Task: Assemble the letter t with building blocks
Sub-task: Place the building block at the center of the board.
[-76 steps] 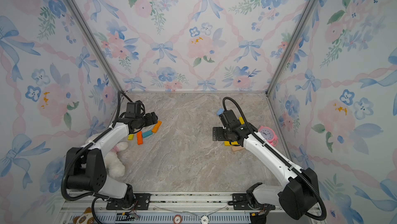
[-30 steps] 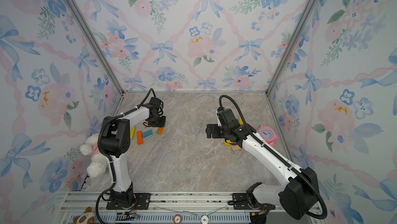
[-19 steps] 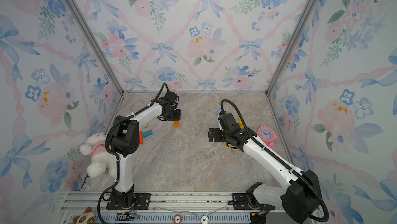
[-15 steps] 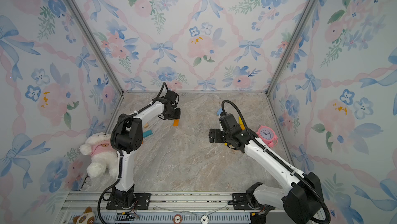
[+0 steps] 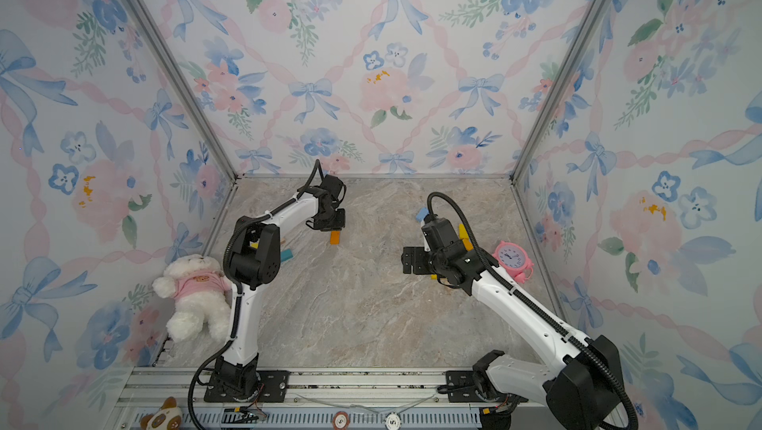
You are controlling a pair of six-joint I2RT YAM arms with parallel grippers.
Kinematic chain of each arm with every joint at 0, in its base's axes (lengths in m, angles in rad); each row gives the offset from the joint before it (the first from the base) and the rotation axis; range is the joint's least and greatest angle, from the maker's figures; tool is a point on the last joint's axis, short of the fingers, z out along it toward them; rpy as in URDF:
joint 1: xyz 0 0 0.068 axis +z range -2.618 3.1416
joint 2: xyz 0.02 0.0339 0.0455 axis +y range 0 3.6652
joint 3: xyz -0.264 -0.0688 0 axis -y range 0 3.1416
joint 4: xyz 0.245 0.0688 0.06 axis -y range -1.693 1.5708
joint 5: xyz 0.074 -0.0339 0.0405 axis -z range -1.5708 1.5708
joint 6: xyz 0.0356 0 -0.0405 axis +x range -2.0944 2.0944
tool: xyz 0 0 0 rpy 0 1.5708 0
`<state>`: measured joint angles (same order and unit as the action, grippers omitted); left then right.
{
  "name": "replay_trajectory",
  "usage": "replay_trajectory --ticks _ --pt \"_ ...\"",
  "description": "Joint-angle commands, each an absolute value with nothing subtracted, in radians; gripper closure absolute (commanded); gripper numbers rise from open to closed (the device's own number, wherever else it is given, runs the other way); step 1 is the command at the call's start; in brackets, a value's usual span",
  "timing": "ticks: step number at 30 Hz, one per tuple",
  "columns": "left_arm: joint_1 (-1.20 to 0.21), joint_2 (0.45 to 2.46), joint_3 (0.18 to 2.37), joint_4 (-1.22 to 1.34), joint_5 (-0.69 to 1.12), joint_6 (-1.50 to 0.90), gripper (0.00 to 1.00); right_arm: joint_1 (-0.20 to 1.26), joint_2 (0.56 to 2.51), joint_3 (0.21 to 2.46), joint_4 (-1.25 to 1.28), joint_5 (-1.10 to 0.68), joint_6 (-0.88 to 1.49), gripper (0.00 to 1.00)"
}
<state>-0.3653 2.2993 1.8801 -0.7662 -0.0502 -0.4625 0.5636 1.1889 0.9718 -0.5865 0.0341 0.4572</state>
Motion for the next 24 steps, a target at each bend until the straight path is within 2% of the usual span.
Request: replay_trajectory --ticks 1,6,9,14,16,18,19,22,24 --pt "-0.362 2.334 1.899 -0.798 -0.089 -0.484 0.85 0.558 1.177 0.955 -0.609 0.041 0.463 0.04" --pt "-0.361 2.346 1.906 -0.799 -0.097 -0.483 0.82 0.559 1.174 0.948 -0.612 0.042 0.464 0.04" --pt "-0.369 2.35 1.912 -0.799 -0.094 -0.473 0.7 0.557 1.174 0.942 -0.611 0.043 0.464 0.04" --pt "-0.374 2.33 1.905 -0.797 -0.093 -0.476 0.27 0.556 1.172 0.939 -0.619 0.044 0.461 0.04" --pt "-0.374 2.304 1.91 -0.799 -0.089 -0.478 0.2 0.555 1.167 0.941 -0.626 0.049 0.463 0.04" --pt "-0.374 2.257 1.92 -0.799 -0.088 -0.48 0.05 0.55 1.155 0.945 -0.637 0.053 0.467 0.04" --pt "-0.373 2.217 1.926 -0.798 -0.089 -0.481 0.02 0.547 1.147 0.953 -0.653 0.059 0.47 0.04" --pt "-0.362 2.099 1.949 -0.797 -0.096 -0.482 0.02 0.524 1.1 0.988 -0.747 0.089 0.499 0.04" --pt "-0.355 2.006 1.962 -0.794 -0.115 -0.487 0.02 0.454 1.061 1.01 -0.847 0.078 0.56 0.04"
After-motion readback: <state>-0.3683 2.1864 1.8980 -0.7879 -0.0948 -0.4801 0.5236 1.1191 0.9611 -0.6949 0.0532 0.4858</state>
